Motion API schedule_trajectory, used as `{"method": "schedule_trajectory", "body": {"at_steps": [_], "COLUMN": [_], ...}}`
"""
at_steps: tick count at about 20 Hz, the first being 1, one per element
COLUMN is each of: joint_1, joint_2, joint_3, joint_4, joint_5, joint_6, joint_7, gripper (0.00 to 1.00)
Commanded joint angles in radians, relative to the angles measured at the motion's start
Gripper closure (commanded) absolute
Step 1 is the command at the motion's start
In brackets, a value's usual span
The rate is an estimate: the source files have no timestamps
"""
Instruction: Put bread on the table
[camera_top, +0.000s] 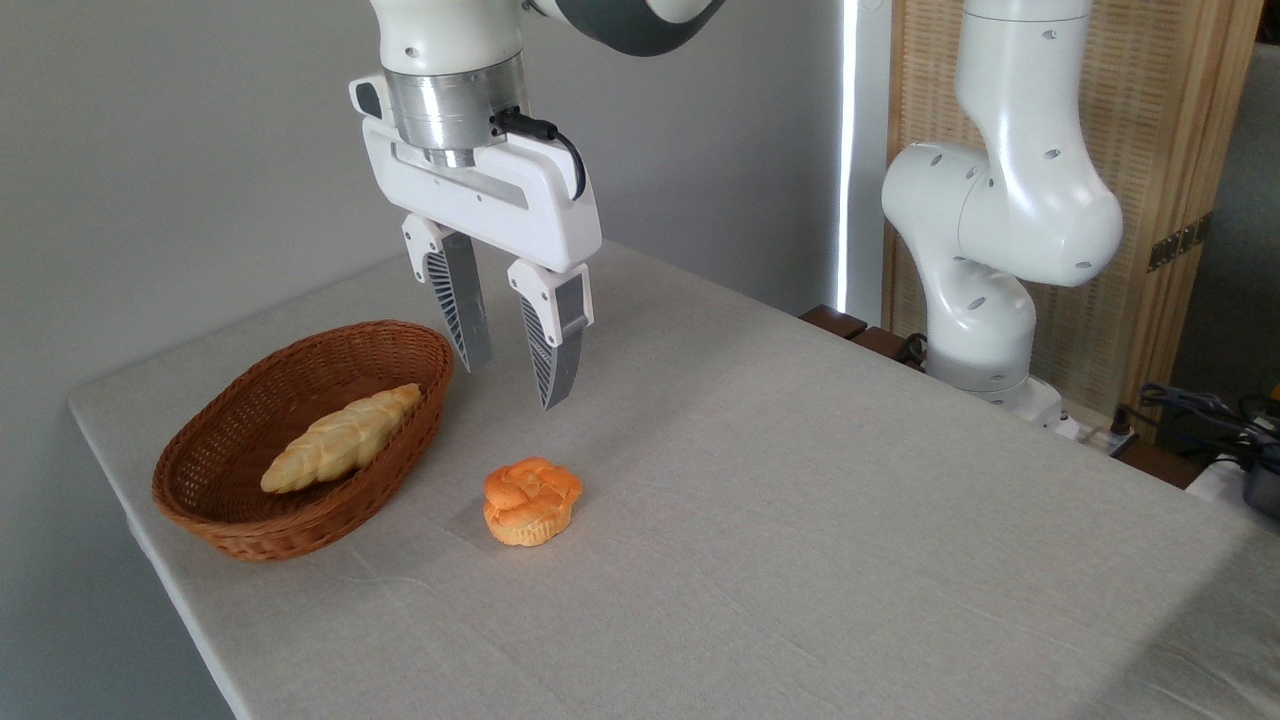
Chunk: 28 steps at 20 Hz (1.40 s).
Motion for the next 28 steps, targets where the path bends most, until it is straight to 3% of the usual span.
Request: {"method": "schedule_trajectory", "body": {"at_steps": [1,17,21,28], "joint_1": [0.006,0.001,-0.039,-0.172], "joint_2": [0.006,0.004,0.004,0.054], "joint_3": [-0.002,-0.005,-0.005,-0.005], "joint_4": [0.016,0.006,-0.030,-0.030], "joint_5": [-0.015,-0.027,-0.071,-0.068], "joint_6": [-0.025,0.018,0.120,0.304], "joint_7": [0.025,0.011,-0.082,-0.334], "gripper": [0.00,0.00,0.00,0.00]}}
